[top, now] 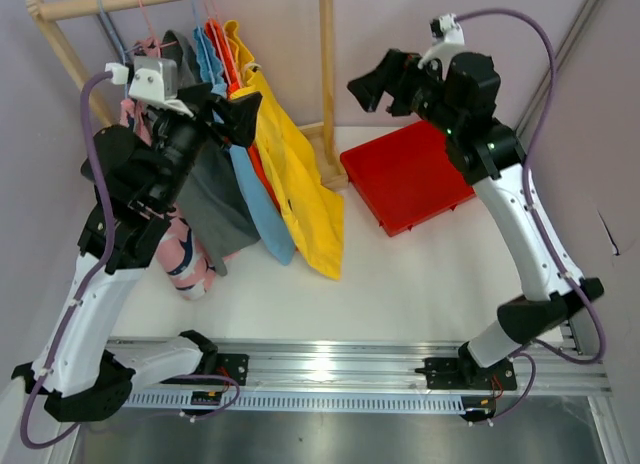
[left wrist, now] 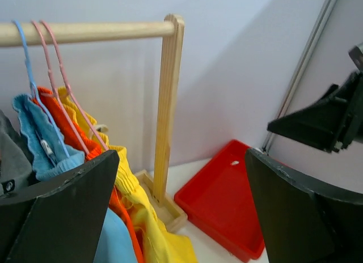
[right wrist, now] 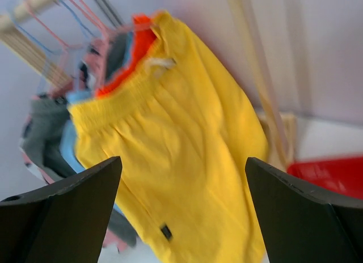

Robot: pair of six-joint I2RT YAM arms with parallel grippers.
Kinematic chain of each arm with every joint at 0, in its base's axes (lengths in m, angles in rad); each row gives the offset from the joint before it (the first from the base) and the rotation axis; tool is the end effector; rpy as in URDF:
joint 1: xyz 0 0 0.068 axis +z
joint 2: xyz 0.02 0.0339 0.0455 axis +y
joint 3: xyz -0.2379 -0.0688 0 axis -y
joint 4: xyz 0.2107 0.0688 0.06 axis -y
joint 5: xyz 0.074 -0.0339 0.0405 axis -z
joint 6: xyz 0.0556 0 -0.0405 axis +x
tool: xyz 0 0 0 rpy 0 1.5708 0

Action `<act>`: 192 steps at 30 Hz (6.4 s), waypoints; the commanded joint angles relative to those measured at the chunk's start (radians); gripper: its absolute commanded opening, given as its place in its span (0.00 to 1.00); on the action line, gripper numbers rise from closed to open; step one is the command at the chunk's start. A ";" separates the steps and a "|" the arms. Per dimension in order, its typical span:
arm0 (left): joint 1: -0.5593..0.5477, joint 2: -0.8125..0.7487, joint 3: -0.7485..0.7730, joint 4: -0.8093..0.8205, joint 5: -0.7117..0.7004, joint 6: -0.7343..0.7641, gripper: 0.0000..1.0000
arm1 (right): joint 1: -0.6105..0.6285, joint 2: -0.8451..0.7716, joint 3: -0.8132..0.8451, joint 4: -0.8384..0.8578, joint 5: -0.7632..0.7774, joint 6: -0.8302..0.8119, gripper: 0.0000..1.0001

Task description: Remove the shorts from the hanger

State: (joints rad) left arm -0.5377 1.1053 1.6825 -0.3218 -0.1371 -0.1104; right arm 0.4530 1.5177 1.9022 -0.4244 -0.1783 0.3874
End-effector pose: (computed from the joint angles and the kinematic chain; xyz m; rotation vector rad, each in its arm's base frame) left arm 0.1601 -0.0867 0.5240 0.1661 1.3217 -0.4606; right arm 0.2733 0.1440 0.4806 -0.1972 1.6568 0.7873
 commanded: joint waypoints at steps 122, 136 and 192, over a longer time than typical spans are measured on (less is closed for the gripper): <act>0.136 0.416 0.436 -0.112 0.165 -0.278 0.00 | 0.577 -0.519 -0.859 0.378 0.492 -0.185 1.00; 0.059 0.427 0.355 -0.160 -0.320 -0.437 0.00 | 0.842 -0.058 -0.382 0.450 0.841 -0.328 0.99; 0.170 0.044 0.156 -0.500 0.482 -0.396 0.00 | 0.344 -0.067 -0.300 0.383 0.754 -0.304 0.00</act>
State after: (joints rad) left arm -0.3641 1.2839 1.8915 -0.8780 0.2253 -0.5220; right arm 0.9115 1.4017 1.4158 -0.0906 0.7063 0.1936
